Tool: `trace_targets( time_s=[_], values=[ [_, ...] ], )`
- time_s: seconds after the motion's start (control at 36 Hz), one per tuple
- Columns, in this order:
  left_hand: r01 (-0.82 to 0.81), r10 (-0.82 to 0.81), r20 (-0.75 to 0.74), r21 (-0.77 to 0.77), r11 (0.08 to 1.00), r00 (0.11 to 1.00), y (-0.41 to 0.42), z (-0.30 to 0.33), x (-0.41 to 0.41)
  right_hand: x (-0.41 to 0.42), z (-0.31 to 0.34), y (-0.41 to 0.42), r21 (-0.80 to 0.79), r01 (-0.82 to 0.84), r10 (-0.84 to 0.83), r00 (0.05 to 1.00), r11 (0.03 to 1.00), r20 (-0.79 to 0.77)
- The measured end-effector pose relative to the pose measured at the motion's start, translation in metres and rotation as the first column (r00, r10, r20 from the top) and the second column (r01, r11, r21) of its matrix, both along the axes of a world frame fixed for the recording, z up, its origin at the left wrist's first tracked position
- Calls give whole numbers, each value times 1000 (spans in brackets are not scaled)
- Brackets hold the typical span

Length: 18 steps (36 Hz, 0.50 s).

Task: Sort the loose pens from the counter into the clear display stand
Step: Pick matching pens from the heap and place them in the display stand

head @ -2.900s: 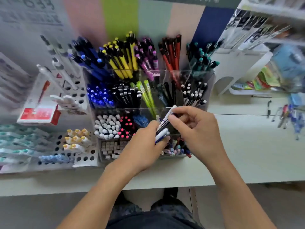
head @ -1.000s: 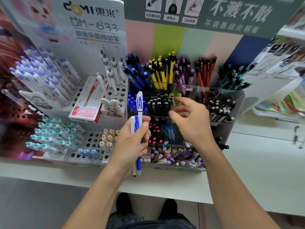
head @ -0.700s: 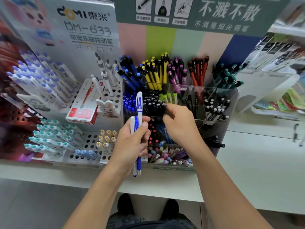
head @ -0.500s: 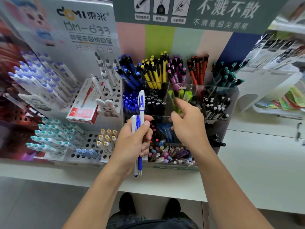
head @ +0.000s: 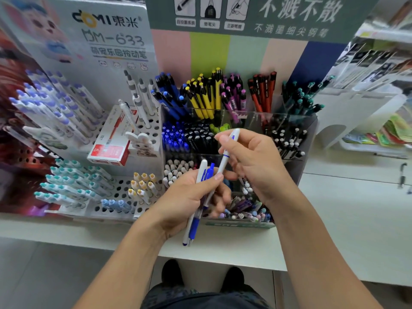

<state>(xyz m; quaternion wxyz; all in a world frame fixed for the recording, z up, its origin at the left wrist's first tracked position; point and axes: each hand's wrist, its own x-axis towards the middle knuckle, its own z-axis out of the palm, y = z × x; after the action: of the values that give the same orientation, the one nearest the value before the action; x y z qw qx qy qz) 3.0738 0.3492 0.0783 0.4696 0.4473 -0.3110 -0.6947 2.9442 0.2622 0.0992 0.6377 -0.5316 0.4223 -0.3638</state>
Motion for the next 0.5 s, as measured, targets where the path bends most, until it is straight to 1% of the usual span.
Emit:
trace_targets(
  time_s=[0.06, 0.08, 0.14, 0.17, 0.22, 0.25, 0.28, 0.33, 0.39, 0.44, 0.5],
  values=[
    [-46, 45, 14, 24, 999, 999, -2, 0, 0, -5, 2, 0, -73, 78, -76, 997, 994, 33],
    [-73, 71, 56, 29, 997, 996, -3, -2, 0, -10, 3, -2, -118, 120, -115, 992, 986, 44],
    [-117, 112, 226, 6, 993, 968, -5, -5, 1, -18, 8, -4, -224, 136, -140, 990, 965, 0],
    [-134, 133, 355, -23, 991, 925, -6, -7, 2, -22, 10, -5, -273, 96, -115, 992, 957, -53],
    [-111, 159, 633, -115, 987, 757, -6, -14, 4, -25, 11, -2, -332, -61, -9, 978, 941, -206],
    [-90, 168, 708, -147, 985, 686, -5, -18, 4, -23, 9, 1, -322, -148, 54, 958, 935, -283],
    [-82, 174, 731, -159, 984, 659, -4, -20, 4, -20, 6, 4, -288, -218, 115, 935, 933, -335],
    [-63, 135, 721, -126, 990, 679, 1, -21, 2, -11, -4, 14, -191, -280, 203, 916, 941, -345],
    [-30, 73, 703, -72, 997, 708, 5, -21, 2, -2, -16, 21, -115, -290, 242, 918, 950, -315],
    [-18, 44, 682, -46, 999, 730, 8, -21, 6, 6, -24, 24, -54, -284, 258, 924, 957, -283],
    [-3, 22, 676, -29, 1000, 736, 9, -22, 10, 10, -28, 22, -31, -281, 262, 925, 959, -276]
  ],
)
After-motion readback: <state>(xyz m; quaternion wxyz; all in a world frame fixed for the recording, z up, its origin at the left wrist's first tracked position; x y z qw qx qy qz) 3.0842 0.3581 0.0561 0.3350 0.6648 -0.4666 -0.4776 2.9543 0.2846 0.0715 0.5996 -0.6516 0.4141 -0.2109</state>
